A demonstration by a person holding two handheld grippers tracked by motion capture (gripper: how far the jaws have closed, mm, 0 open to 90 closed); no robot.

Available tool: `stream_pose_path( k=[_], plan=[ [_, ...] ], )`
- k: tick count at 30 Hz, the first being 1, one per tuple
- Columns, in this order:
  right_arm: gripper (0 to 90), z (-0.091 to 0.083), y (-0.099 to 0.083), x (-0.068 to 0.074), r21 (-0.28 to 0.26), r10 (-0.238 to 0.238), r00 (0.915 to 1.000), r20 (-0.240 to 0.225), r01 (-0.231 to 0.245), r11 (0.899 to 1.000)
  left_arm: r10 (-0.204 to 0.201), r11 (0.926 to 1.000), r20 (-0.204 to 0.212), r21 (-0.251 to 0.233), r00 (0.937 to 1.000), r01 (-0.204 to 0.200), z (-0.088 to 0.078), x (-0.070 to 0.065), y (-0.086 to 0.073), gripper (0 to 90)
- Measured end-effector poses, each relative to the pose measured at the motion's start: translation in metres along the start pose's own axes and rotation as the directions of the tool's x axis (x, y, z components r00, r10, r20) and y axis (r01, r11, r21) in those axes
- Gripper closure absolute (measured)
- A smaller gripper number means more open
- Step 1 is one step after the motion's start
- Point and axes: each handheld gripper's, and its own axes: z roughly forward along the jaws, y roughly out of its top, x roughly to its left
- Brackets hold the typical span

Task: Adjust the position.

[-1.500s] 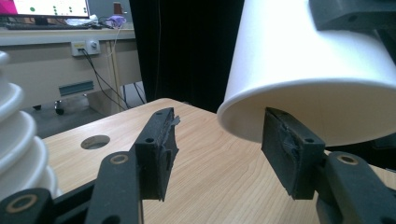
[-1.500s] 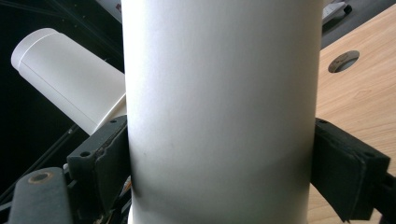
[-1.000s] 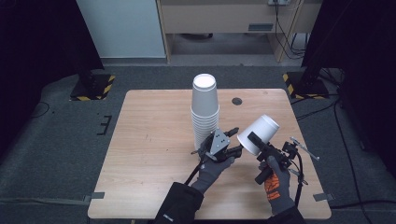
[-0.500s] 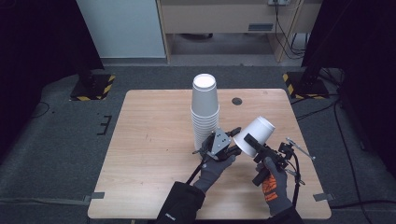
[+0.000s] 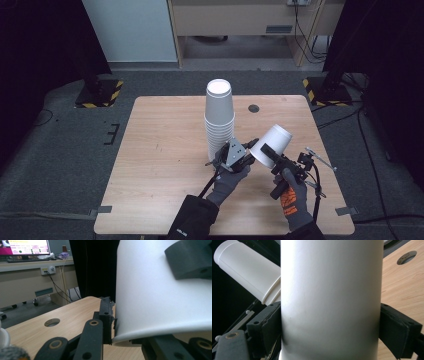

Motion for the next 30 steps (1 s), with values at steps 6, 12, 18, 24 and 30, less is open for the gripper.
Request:
stream_pose_path(
  k=[6,12,18,24,30],
  plan=[
    [13.3,0.001,0.001,-0.003,0.004,-0.003,1.0,-0.004,0.003,1.0,0.01,0.9999,0.003,0.013,0.9999,-0.01,-0.001,0.001,-0.001,80.0],
    [12.7,-0.001,0.006,-0.004,0.017,0.0,0.9998,-0.02,0.0,1.0,0.004,0.9999,0.019,0.016,0.9998,-0.004,-0.005,0.0,0.001,82.3],
    [11.5,0.001,0.005,-0.002,0.027,-0.016,0.9994,-0.031,0.017,0.999,0.008,0.9996,0.024,0.028,0.9997,-0.009,-0.01,0.002,0.002,82.8],
    [9.3,0.002,0.007,-0.002,0.029,-0.018,0.9992,-0.035,0.019,0.999,0.016,0.9993,0.032,0.033,0.9994,-0.017,-0.014,0.002,0.004,83.0],
    [8.2,0.003,0.008,-0.002,0.025,-0.024,0.9986,-0.046,0.025,0.999,0.016,0.9992,0.04,0.036,0.9991,-0.018,-0.019,0.003,0.006,83.7]
  ],
)
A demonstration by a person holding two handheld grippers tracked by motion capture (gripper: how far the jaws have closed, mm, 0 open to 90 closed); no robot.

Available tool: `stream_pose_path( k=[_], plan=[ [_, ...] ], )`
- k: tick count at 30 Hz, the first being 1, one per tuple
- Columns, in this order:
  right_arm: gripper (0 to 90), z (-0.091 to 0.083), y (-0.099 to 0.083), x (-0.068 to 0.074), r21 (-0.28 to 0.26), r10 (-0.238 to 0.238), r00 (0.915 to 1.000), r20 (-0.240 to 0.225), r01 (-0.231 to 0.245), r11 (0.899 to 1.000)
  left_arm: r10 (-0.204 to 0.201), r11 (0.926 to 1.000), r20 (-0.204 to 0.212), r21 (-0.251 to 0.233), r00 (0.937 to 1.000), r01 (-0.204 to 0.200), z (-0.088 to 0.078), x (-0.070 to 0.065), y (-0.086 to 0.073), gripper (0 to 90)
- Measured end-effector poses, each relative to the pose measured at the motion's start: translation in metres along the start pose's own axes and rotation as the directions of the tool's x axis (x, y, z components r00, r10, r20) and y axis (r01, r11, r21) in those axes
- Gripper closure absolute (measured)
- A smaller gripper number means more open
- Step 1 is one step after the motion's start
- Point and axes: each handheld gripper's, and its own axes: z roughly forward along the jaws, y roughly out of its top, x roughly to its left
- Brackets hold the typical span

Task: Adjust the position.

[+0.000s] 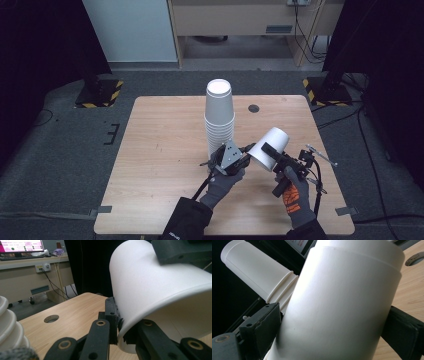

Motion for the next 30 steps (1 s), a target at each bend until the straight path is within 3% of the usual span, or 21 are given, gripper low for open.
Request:
stream_pose_path(
  k=[11,25,30],
  plan=[
    [6.5,0.0,0.003,-0.003,-0.015,0.003,1.0,0.004,-0.003,1.0,0.002,0.9999,0.022,0.017,0.9997,-0.002,-0.008,-0.001,0.0,84.1],
    [10.6,-0.009,0.014,-0.013,-0.062,-0.023,0.9982,0.056,0.027,0.998,0.007,0.9991,0.052,0.043,0.9986,-0.009,-0.023,0.003,0.004,85.4],
    [11.2,-0.01,0.017,-0.016,-0.072,-0.066,0.9938,0.089,0.073,0.995,0.007,0.9988,0.057,0.048,0.9983,-0.01,-0.03,0.005,0.005,85.6]
  ],
)
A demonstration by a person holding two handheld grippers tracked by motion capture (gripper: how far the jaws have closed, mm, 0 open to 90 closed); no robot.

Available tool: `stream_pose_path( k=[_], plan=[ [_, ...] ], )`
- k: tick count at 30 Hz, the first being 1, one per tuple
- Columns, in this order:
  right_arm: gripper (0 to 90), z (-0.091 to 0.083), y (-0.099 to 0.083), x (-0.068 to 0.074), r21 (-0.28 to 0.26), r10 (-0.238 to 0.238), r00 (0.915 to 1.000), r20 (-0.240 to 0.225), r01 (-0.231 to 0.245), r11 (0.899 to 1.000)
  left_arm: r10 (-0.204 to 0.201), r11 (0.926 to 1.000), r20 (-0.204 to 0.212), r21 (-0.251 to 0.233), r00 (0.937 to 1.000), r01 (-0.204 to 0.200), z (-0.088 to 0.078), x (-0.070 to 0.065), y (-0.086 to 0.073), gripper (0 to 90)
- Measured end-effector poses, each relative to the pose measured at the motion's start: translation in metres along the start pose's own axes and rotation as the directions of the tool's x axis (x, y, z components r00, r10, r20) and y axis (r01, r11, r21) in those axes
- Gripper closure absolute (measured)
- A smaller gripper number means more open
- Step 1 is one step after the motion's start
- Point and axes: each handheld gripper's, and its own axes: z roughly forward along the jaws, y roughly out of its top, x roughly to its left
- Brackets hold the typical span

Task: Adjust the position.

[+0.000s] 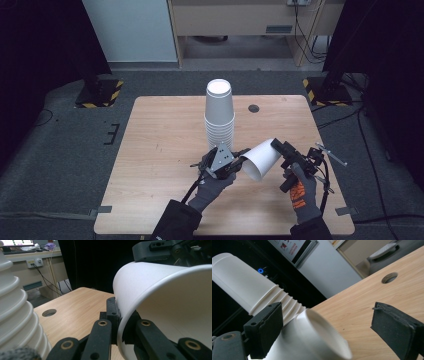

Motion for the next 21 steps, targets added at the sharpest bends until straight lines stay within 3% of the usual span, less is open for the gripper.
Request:
stream_pose_path(
  k=[7,14,16,21],
  plan=[
    [12.0,-0.005,0.008,-0.009,-0.034,-0.041,0.9977,0.053,0.043,0.998,-0.017,0.9998,0.01,-0.007,0.9998,0.017,-0.013,0.003,0.002,85.7],
    [12.2,-0.008,0.012,-0.013,-0.031,-0.122,0.9863,0.112,0.126,0.992,-0.025,0.9996,0.016,-0.008,0.9996,0.025,-0.027,0.008,0.004,85.7],
    [12.2,-0.008,0.012,-0.013,-0.027,-0.151,0.9806,0.125,0.156,0.987,-0.023,0.9997,0.01,0.001,0.9997,0.023,-0.031,0.01,0.004,85.7],
    [12.1,-0.008,0.013,-0.014,0.0,-0.245,0.9546,0.169,0.249,0.969,-0.032,0.9995,0.008,0.004,0.9995,0.032,-0.043,0.015,0.004,85.7]
  ],
)
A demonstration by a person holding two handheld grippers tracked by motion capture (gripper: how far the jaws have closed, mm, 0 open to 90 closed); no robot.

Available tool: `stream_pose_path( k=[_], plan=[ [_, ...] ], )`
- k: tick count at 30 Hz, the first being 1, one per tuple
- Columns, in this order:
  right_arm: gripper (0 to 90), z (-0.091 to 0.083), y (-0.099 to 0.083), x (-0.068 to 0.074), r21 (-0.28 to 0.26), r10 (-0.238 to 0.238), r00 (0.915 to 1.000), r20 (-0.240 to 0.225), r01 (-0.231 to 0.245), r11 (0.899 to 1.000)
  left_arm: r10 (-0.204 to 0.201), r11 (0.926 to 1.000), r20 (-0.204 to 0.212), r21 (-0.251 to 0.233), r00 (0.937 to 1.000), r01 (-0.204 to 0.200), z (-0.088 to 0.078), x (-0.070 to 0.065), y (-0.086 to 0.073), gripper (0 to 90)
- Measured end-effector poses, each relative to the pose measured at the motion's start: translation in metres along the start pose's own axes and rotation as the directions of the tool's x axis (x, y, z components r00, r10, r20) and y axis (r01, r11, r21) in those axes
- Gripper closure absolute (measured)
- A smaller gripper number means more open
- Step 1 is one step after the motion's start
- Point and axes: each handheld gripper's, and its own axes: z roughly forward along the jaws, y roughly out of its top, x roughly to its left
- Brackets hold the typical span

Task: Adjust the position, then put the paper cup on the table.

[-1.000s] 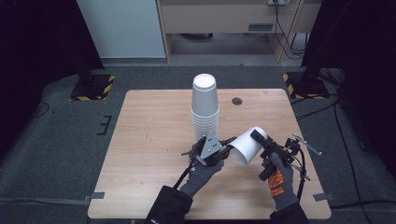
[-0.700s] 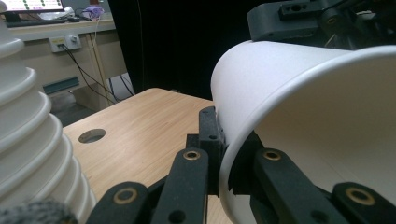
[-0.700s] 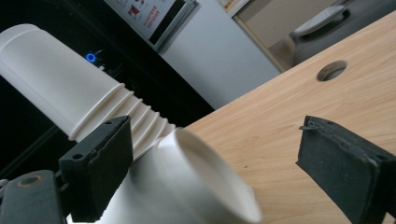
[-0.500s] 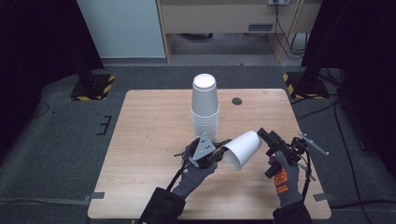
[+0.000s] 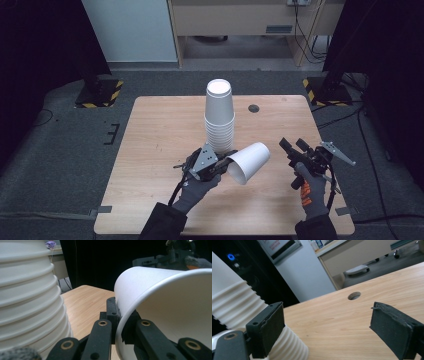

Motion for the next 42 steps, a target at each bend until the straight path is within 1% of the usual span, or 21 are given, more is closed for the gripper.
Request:
stream_pose_path(
  k=[4,6,9,11,14,17,20,23,26,29,31,35,36,38,42],
  plan=[
    [12.1,0.0,0.0,-0.002,0.02,-0.055,0.998,0.029,0.055,0.998,-0.007,1.0,0.002,0.001,1.0,0.007,-0.009,0.002,0.0,85.9],
    [12.1,0.0,-0.001,-0.002,0.022,-0.066,0.9972,0.036,0.065,0.998,-0.009,1.0,0.004,0.002,1.0,0.009,-0.013,0.002,0.0,85.8],
    [11.8,0.001,-0.001,-0.001,0.037,-0.096,0.9944,0.045,0.094,0.995,-0.006,0.9999,0.009,0.01,0.9999,0.006,-0.017,0.002,0.0,85.7],
    [11.7,0.002,-0.001,-0.001,0.049,-0.122,0.9911,0.055,0.119,0.992,-0.001,0.9999,0.011,0.017,0.9999,0.0,-0.02,0.002,0.0,85.8],
    [11.6,0.002,-0.001,-0.001,0.061,-0.165,0.9837,0.071,0.161,0.985,-0.001,0.9996,0.011,0.028,0.9999,0.0,-0.026,0.004,-0.002,85.8],
    [11.4,0.002,-0.002,0.0,0.077,-0.214,0.9728,0.088,0.208,0.975,-0.004,0.9994,0.002,0.035,1.0,0.004,-0.035,0.006,-0.003,85.7],
    [11.2,0.002,-0.004,-0.001,0.099,-0.247,0.9637,0.102,0.237,0.967,-0.01,0.9993,-0.009,0.036,0.9999,0.01,-0.043,0.009,-0.005,85.7],
    [11.0,0.004,-0.007,-0.002,0.127,-0.28,0.9528,0.117,0.266,0.956,-0.011,0.9988,-0.016,0.047,0.9998,0.012,-0.052,0.012,-0.006,85.7],
    [11.0,0.005,-0.008,-0.004,0.143,-0.304,0.9442,0.126,0.286,0.947,-0.005,0.998,-0.031,0.063,0.9995,0.007,-0.063,0.015,-0.006,85.6],
    [11.0,0.005,-0.009,-0.006,0.152,-0.307,0.9427,0.13,0.287,0.946,-0.01,0.9976,-0.048,0.068,0.9988,0.013,-0.074,0.019,-0.007,85.6],
    [11.0,0.005,-0.01,-0.007,0.157,-0.319,0.9379,0.137,0.297,0.942,-0.018,0.9972,-0.059,0.071,0.9981,0.022,-0.081,0.021,-0.008,85.7],
    [11.0,0.004,-0.011,-0.009,0.174,-0.328,0.9338,0.142,0.303,0.937,-0.022,0.996,-0.082,0.085,0.9964,0.029,-0.093,0.026,-0.013,85.6],
    [11.0,0.005,-0.012,-0.009,0.178,-0.337,0.9303,0.144,0.311,0.934,-0.022,0.9957,-0.091,0.088,0.9956,0.03,-0.097,0.028,-0.015,85.6],
    [10.8,0.006,-0.013,-0.01,0.188,-0.342,0.9284,0.145,0.313,0.931,-0.028,0.9957,-0.103,0.085,0.9943,0.037,-0.105,0.031,-0.017,85.5],
    [10.5,0.009,-0.016,-0.012,0.222,-0.38,0.9103,0.163,0.342,0.913,-0.046,0.9952,-0.14,0.079,0.9891,0.058,-0.119,0.038,-0.022,85.6]
  ],
)
